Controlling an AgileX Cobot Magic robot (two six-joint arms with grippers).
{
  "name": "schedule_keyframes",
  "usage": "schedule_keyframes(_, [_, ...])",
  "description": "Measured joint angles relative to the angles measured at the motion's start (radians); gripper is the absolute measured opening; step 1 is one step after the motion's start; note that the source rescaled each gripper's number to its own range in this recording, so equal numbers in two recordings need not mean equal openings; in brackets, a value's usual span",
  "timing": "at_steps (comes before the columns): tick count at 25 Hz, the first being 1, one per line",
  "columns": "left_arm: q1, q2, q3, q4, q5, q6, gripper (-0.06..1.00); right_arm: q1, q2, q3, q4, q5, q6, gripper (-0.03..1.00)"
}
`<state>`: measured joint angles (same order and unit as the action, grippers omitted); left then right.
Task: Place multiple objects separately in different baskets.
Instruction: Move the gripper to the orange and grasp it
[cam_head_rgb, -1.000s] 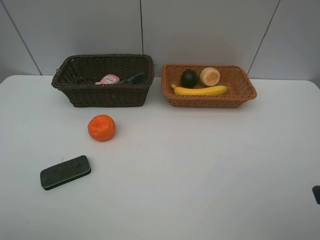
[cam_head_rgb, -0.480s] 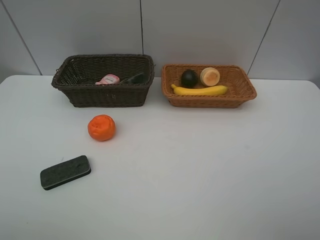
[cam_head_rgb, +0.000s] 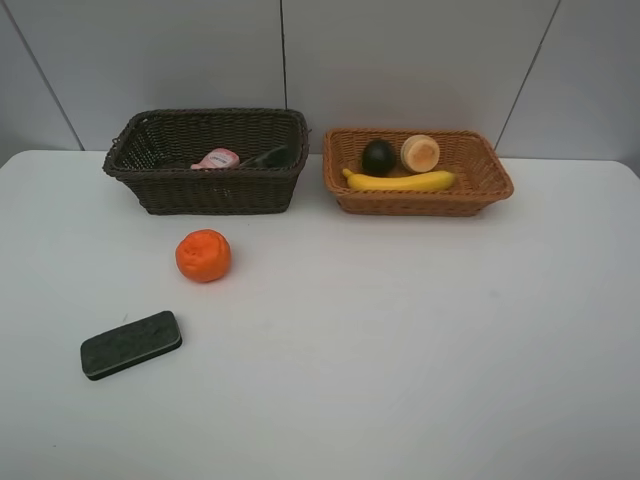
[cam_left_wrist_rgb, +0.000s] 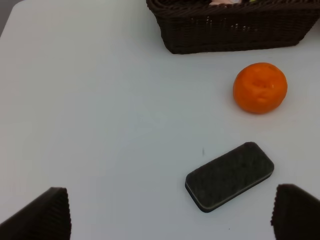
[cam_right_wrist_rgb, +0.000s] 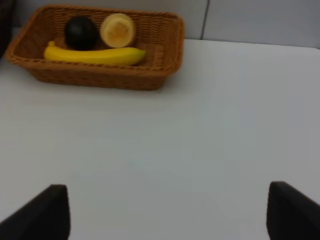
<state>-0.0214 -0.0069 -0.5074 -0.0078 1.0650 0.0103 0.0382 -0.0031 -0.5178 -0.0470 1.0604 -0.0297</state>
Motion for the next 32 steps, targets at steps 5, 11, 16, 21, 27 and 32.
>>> schedule_keyframes(5, [0.0,0.0,0.0,0.0,0.0,0.0,1.0,-0.094,0.0,0.0,0.0,0.0,0.0,0.98])
schedule_keyframes(11, [0.0,0.0,0.0,0.0,0.0,0.0,1.0,-0.095,0.0,0.0,0.0,0.0,0.0,0.98])
schedule_keyframes(16, [0.0,0.0,0.0,0.0,0.0,0.0,1.0,-0.095,0.0,0.0,-0.001,0.0,0.0,0.98])
schedule_keyframes(21, [0.0,0.0,0.0,0.0,0.0,0.0,1.0,-0.095,0.0,0.0,-0.001,0.0,0.0,0.98])
schedule_keyframes(27, [0.0,0.0,0.0,0.0,0.0,0.0,1.0,-0.095,0.0,0.0,-0.001,0.0,0.0,0.98])
schedule_keyframes(32, [0.0,0.0,0.0,0.008,0.0,0.0,1.0,-0.095,0.0,0.0,-0.001,0.0,0.0,0.98])
